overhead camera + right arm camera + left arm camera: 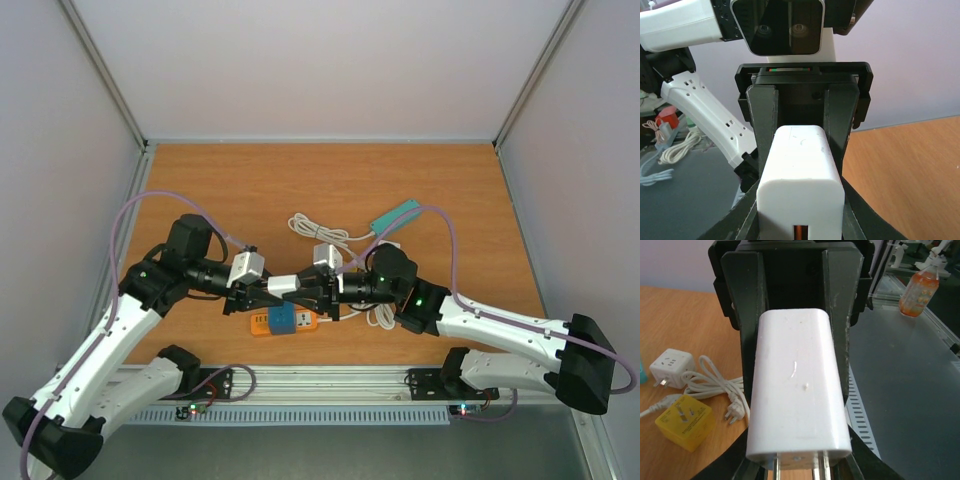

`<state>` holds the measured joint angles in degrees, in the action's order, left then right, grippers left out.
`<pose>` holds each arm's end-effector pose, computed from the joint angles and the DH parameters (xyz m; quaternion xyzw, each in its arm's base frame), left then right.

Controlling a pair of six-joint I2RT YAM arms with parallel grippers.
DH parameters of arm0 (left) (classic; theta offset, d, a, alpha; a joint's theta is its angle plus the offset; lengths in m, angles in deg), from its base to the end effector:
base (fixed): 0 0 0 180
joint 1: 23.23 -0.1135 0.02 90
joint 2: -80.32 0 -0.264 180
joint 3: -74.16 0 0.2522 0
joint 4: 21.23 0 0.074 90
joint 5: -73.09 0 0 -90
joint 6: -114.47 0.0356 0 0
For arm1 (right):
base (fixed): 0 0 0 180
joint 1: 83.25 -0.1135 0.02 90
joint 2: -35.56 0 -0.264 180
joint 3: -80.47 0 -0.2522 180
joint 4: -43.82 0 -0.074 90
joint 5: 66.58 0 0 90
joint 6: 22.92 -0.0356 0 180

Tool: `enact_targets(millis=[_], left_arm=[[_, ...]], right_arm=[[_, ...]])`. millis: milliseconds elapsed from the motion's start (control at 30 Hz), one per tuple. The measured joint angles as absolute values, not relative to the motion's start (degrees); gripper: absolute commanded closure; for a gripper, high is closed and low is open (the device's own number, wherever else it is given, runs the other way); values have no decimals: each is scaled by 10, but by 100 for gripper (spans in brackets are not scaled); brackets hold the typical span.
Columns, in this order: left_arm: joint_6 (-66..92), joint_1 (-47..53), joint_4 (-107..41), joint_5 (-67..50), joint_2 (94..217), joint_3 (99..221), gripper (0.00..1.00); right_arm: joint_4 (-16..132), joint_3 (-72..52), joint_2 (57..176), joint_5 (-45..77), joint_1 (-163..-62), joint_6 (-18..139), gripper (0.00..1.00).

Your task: Insert the plug

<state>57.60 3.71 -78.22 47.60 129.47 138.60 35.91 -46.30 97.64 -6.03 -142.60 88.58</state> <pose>0.1257 -0.0999 0.3203 0.5753 0.5588 -0.4676 0.3718 0.1127 0.2245 0.3062 -0.5828 0.4093 0.3914 0.5828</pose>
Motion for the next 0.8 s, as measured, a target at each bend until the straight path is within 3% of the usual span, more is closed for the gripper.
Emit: enact_targets(millis=[100, 233, 267, 300, 333, 567, 800], left_arm=[[578, 34, -789, 468, 1294, 1386, 97], [579, 34, -794, 461, 1292, 1386, 99], [584, 34, -793, 454, 1291, 1386, 99], [592, 35, -792, 443, 1289, 1386, 99], [598, 37, -789, 431, 1287, 1386, 99], [665, 38, -740, 291, 1273, 1384, 99], [735, 39, -580, 150, 1264, 1328, 99]], right_arm=[[354, -463, 984, -62, -1426, 882, 82], [353, -463, 987, -62, -1426, 875, 48], [352, -463, 988, -58, -1426, 864, 37], [352, -460, 992, -50, -1426, 854, 13], [354, -458, 994, -41, -1426, 841, 3], [402, -437, 976, 81, -1420, 709, 1], [488, -397, 924, 159, -1396, 562, 2]])
